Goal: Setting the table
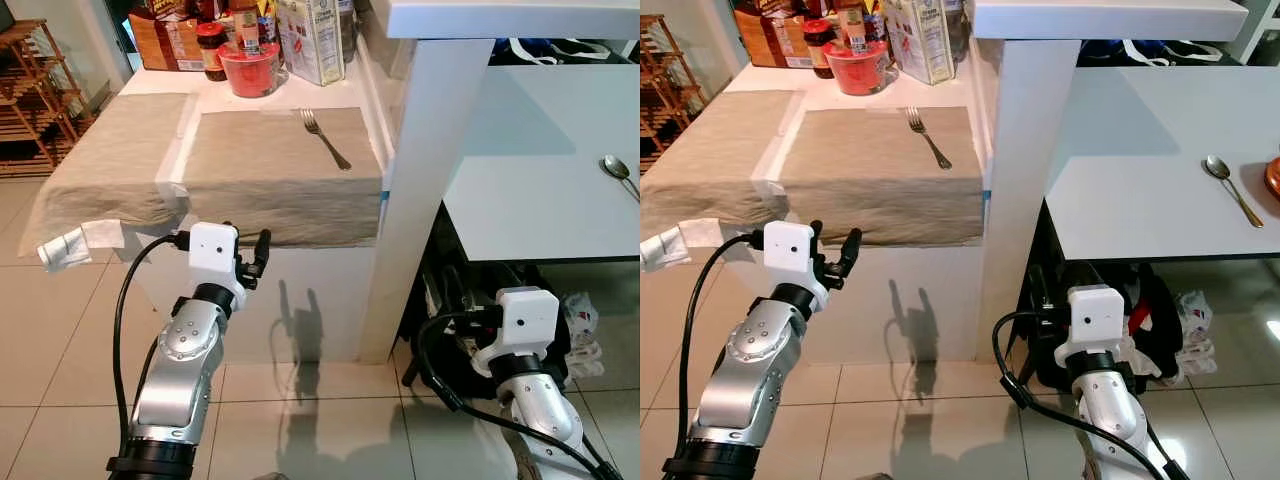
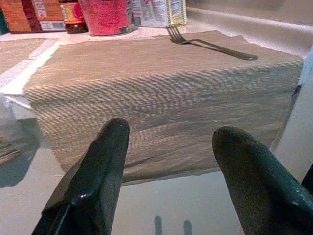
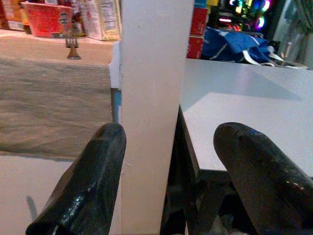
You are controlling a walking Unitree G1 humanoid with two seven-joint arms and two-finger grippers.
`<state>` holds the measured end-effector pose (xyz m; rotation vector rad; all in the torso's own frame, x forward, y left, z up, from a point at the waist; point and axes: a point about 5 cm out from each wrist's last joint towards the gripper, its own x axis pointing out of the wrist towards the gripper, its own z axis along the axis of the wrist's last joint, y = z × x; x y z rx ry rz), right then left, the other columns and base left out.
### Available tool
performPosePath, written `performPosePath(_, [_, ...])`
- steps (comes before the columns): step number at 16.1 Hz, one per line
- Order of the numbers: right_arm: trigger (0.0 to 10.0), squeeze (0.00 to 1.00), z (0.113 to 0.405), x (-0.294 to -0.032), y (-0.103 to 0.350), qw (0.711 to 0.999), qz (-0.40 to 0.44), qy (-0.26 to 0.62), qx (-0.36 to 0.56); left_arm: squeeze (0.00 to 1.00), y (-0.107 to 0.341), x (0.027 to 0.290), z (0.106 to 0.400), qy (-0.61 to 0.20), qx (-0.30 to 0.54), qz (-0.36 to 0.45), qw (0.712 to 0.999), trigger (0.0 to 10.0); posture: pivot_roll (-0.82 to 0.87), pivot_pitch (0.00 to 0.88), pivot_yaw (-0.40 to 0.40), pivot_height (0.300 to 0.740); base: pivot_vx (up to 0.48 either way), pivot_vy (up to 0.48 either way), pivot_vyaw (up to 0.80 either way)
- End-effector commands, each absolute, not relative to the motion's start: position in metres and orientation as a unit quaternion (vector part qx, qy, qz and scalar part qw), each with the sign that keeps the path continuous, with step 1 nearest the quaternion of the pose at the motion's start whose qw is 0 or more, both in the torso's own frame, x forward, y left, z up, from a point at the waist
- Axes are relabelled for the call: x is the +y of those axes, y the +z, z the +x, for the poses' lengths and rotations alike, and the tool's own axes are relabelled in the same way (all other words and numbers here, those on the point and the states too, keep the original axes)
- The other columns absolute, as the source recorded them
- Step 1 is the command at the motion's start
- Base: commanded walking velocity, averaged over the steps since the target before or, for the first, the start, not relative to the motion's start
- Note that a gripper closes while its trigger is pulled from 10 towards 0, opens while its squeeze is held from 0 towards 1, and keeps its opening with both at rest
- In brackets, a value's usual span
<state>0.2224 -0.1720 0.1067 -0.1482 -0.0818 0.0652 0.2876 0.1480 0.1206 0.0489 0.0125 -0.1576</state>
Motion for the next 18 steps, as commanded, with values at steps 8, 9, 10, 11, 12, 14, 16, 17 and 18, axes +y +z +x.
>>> performPosePath(8, [10.0,0.0,0.236,-0.158,0.126,0.992,-0.067,0.086,-0.064,0.0,0.127,0.145,0.291,-0.077,-0.002,0.019,0.997,10.0,-0.07,0.014,0.038,0.74,0.0,0.051,0.0])
performPosePath(9, [10.0,0.0,0.236,-0.158,0.125,0.992,-0.066,0.085,-0.061,0.0,0.13,0.147,0.292,-0.073,-0.004,0.017,0.997,10.0,-0.07,0.016,0.038,0.74,0.0,0.465,0.0])
performPosePath(10, [10.0,0.0,0.236,-0.157,0.124,0.992,-0.065,0.086,-0.06,0.0,0.132,0.148,0.294,-0.068,-0.006,0.032,0.997,10.0,-0.07,0.022,0.039,0.74,0.0,0.472,0.0])
performPosePath(11, [10.0,0.0,0.236,-0.157,0.123,0.992,-0.065,0.086,-0.059,0.0,0.134,0.149,0.296,-0.066,-0.008,0.03,0.997,10.0,-0.07,0.022,0.038,0.74,0.0,0.472,0.0])
performPosePath(12, [10.0,0.0,0.235,-0.156,0.122,0.992,-0.066,0.089,-0.057,0.0,0.138,0.148,0.297,-0.065,-0.015,0.026,0.997,10.0,-0.07,0.024,0.035,0.74,0.0,0.469,0.0])
performPosePath(14, [10.0,0.0,0.234,-0.156,0.121,0.992,-0.068,0.093,-0.056,0.0,0.14,0.146,0.298,-0.066,-0.02,0.028,0.997,10.0,-0.07,0.022,0.035,0.74,0.0,0.469,0.0])
performPosePath(16, [10.0,0.0,0.236,-0.158,0.12,0.992,-0.069,0.091,-0.053,0.0,0.141,0.144,0.3,-0.068,-0.02,0.043,0.997,10.0,-0.07,0.029,0.036,0.74,0.345,0.195,0.0])
performPosePath(17, [10.0,0.0,0.236,-0.157,0.12,0.992,-0.068,0.092,-0.054,0.0,0.144,0.142,0.303,-0.068,-0.021,0.048,0.996,10.0,-0.07,0.032,0.039,0.74,0.48,0.0,0.0])
performPosePath(18, [10.0,0.0,0.237,-0.156,0.119,0.992,-0.067,0.092,-0.054,0.0,0.144,0.142,0.304,-0.068,-0.021,0.05,0.996,10.0,-0.07,0.032,0.04,0.74,0.48,0.0,0.0])
